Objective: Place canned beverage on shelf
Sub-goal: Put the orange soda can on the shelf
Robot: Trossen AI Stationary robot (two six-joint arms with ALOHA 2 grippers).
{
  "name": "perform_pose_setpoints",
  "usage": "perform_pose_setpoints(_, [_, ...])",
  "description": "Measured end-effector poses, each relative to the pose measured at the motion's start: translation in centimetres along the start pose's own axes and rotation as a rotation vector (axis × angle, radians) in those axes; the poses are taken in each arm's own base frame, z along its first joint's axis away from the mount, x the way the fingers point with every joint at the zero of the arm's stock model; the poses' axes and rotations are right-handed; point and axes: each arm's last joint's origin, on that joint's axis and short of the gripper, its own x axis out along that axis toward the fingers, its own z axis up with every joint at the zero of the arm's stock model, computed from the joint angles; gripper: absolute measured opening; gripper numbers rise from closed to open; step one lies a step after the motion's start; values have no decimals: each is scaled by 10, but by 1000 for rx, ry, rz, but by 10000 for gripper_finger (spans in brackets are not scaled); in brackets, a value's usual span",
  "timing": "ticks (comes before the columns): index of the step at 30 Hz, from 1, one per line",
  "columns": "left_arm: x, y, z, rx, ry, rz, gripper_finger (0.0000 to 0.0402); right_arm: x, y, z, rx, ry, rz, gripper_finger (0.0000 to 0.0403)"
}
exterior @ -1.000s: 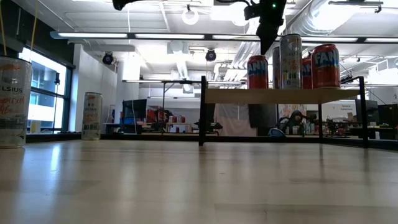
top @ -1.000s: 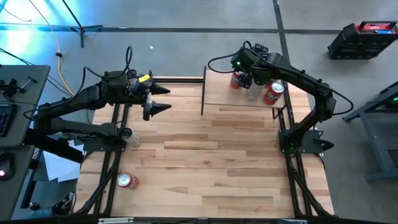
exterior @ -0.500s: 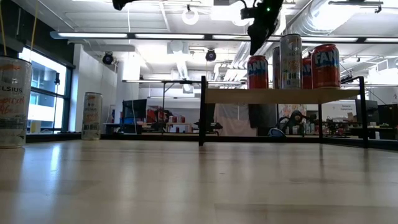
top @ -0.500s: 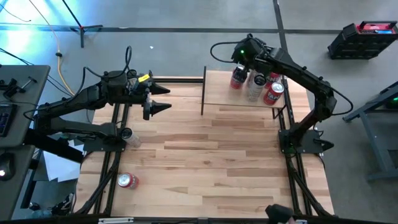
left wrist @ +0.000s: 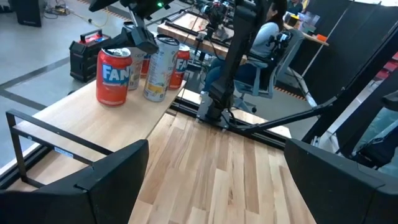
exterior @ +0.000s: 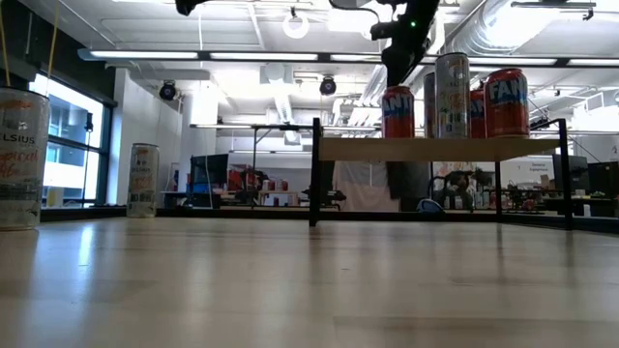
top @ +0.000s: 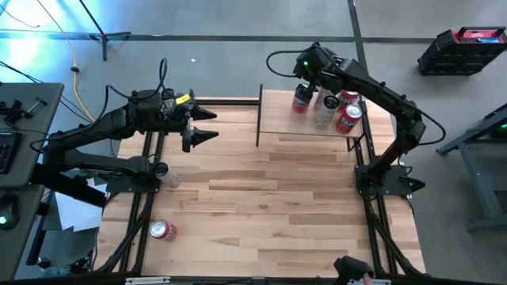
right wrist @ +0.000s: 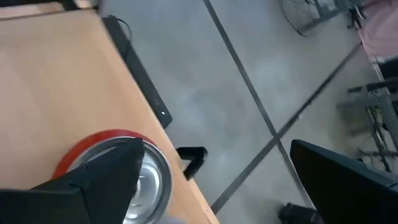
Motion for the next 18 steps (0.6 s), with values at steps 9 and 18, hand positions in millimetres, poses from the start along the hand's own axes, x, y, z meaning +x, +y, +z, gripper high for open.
perform_pose_setpoints(9, [0, 0, 0, -1, -2, -1, 365, -9, 11, 3, -49, -35, 45, 394])
perform_pose_setpoints(18, [0, 0, 0, 10, -2, -1, 365, -45, 21, -1, -44, -133, 145, 394])
